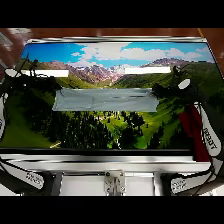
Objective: Fold the shirts.
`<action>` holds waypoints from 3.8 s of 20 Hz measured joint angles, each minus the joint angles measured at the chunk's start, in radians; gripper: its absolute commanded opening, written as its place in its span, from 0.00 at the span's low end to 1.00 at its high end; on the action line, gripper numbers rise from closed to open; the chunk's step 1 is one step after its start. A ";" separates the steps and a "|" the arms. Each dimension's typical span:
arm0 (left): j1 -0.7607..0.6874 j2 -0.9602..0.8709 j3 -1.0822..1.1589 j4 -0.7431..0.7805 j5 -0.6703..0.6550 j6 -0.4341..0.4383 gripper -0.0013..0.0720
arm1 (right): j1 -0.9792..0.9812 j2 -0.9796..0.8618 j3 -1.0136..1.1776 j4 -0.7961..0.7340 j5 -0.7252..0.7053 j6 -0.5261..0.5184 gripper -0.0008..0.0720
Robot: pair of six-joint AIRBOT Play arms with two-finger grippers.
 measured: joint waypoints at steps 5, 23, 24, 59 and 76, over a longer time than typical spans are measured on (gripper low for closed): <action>0.014 -0.083 0.039 0.016 -0.075 -0.070 0.89 | -0.008 -0.032 0.013 -0.028 -0.007 0.000 0.89; 0.013 -0.023 0.157 -0.038 -0.436 -0.045 0.37 | -0.127 -0.174 0.016 0.437 0.186 -0.166 0.08; -0.004 -0.021 0.157 -0.058 -0.436 -0.038 0.24 | -0.126 -0.156 0.016 0.447 0.196 -0.184 0.08; -0.134 0.164 0.154 -0.308 -0.063 -0.037 0.07 | 0.492 0.262 0.016 0.229 -0.050 0.135 0.09; 0.095 0.459 0.143 -0.218 -0.309 0.000 0.07 | 0.294 0.143 0.013 0.041 0.281 0.111 0.89</action>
